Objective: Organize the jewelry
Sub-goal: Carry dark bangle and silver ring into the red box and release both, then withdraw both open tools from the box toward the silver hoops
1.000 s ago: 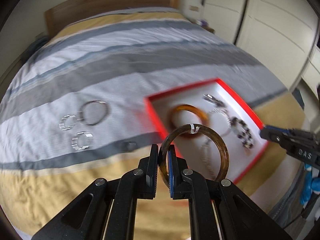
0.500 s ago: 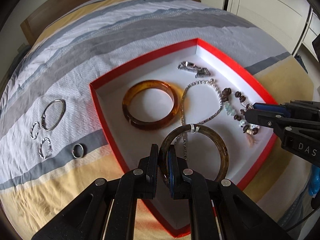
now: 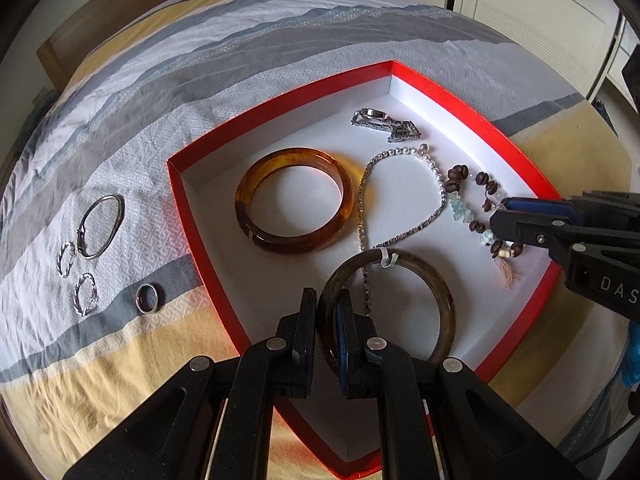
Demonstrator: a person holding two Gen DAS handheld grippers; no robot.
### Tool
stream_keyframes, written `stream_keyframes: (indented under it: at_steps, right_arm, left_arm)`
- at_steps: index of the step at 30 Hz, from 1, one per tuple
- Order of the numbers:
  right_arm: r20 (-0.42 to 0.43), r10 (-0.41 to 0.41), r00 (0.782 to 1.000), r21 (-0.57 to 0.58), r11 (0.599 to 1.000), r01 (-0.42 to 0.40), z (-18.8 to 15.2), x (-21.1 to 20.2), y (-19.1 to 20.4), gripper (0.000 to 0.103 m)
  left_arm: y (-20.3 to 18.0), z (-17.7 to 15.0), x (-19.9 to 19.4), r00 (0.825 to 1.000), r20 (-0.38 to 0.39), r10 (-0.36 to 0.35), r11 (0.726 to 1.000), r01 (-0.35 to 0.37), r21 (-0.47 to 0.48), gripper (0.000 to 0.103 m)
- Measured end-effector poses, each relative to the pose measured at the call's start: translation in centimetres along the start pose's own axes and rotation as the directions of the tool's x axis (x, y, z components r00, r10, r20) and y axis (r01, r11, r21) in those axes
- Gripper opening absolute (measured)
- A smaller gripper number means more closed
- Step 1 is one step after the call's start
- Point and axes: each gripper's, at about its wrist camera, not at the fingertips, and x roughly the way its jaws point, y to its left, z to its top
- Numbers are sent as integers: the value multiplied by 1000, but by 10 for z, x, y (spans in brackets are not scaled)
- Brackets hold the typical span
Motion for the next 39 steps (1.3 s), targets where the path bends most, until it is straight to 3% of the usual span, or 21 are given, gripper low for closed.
stream_keyframes:
  at_steps: [9, 14, 19, 23, 26, 34, 39]
  right_arm:
    - [16, -21, 1000, 29, 999, 21, -8, -22, -4, 18]
    - [69, -23, 997, 46, 999, 20, -10, -50, -1, 25]
    - [127, -11, 992, 55, 998, 4, -13, -80, 8, 26]
    - [173, 3, 985, 55, 998, -12, -18, -104, 18, 26]
    - [205, 14, 979, 45, 999, -24, -22, -121, 30, 27]
    - [269, 42, 962, -24, 999, -37, -32, -161, 72, 28]
    - [296, 51, 954, -70, 997, -31, -40, -183, 99, 28]
  left_arm:
    - [-1, -3, -13, 1000, 13, -8, 1000, 8, -3, 10]
    - [1, -3, -47, 995, 96, -20, 1000, 22, -15, 11]
    - [9, -9, -89, 977, 214, -23, 998, 33, -46, 13]
    - [19, -21, -123, 960, 279, -2, 998, 19, -55, 15]
    - [30, -31, -139, 965, 263, 21, 997, -1, -74, 15]
    - [63, -73, -184, 951, 295, 94, 987, -49, -155, 17]
    - [92, -108, -214, 935, 316, 159, 970, -89, -226, 28]
